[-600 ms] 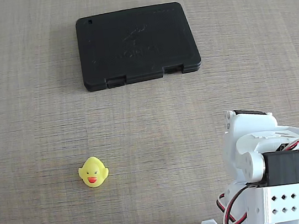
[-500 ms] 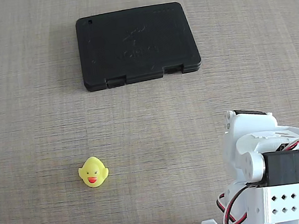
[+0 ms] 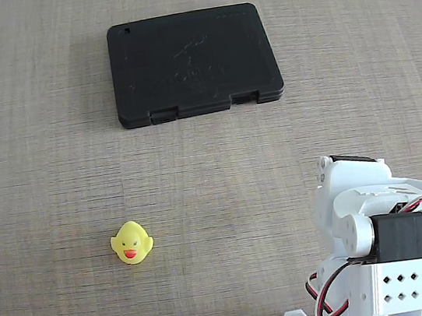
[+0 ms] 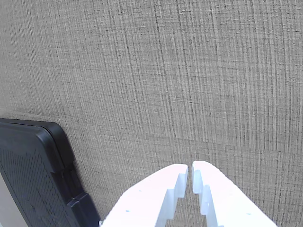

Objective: Grasp a duck and put it on the black surface.

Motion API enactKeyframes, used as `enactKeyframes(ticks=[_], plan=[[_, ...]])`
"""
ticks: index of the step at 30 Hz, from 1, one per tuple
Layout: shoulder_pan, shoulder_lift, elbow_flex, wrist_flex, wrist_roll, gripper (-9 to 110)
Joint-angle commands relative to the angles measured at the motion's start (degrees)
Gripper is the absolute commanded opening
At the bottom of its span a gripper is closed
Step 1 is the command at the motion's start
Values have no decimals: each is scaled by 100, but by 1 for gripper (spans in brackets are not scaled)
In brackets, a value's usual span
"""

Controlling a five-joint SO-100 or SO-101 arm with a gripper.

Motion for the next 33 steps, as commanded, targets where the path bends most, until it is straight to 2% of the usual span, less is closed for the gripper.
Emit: enactKeyframes(ticks=[1, 7, 14, 19, 25, 30, 33], plan=[[26, 352, -167, 26, -9, 0], [0, -255, -633, -281, -9, 0], [-360, -3050, -2918, -765, -9, 0], [-1591, -4948, -4597, -589, -9, 0], [-3489, -6442, -5933, 431, -9, 1], [-4579, -7479, -6381, 1011, -9, 14], [-5027, -8033, -6407, 976, -9, 21]])
